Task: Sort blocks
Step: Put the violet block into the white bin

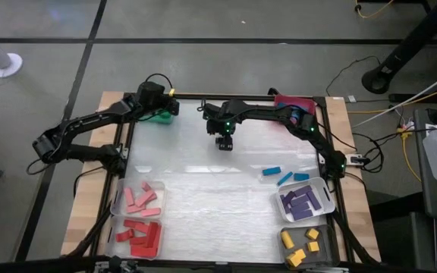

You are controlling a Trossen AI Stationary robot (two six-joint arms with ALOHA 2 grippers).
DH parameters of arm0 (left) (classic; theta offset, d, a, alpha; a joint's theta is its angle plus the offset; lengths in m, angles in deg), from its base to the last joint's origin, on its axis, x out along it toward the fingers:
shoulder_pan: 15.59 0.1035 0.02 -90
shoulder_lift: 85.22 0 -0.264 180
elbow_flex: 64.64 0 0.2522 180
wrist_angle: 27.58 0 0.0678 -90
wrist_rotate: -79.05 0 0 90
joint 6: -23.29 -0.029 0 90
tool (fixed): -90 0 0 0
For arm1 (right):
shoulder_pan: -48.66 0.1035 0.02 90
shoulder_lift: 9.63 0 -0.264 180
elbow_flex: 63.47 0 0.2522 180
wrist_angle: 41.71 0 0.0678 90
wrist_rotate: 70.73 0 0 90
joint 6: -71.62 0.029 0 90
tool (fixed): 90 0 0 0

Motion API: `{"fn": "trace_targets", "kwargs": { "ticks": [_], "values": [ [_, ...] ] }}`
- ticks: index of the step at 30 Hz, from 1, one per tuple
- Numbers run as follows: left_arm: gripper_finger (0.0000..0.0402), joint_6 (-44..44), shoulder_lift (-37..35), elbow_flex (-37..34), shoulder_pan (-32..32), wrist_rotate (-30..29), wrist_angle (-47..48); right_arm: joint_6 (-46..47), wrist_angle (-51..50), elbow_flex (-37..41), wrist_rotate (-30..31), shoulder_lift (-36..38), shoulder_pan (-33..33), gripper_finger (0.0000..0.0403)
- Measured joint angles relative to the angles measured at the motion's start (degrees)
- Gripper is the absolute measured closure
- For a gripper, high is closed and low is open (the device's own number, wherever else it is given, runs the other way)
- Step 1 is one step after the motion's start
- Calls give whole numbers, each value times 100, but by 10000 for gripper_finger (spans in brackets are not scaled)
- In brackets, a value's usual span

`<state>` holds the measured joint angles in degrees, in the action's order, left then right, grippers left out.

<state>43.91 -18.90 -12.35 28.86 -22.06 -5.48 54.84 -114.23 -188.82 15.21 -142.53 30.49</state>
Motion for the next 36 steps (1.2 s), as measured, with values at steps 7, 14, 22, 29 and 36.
{"fn": "trace_targets", "kwargs": {
  "ticks": [7, 14, 22, 29, 36],
  "values": [
    [243, 26, -298, 2, -121, 357, -7, -17, 61, 0, 164, -195, -56, 175],
    [243, 42, -384, 4, -217, 367, -24, -2, 32, 0, 105, -195, -60, 271],
    [243, 82, -386, 4, -430, 367, 9, 346, -531, -197, -346, -201, -62, 315],
    [243, 43, -386, 4, -677, 369, 10, 348, -2146, -1052, -1963, -201, -53, 297],
    [243, 42, -386, 4, -906, 369, 7, 631, -3094, -1733, -3856, -136, 185, 297]
  ]
}}
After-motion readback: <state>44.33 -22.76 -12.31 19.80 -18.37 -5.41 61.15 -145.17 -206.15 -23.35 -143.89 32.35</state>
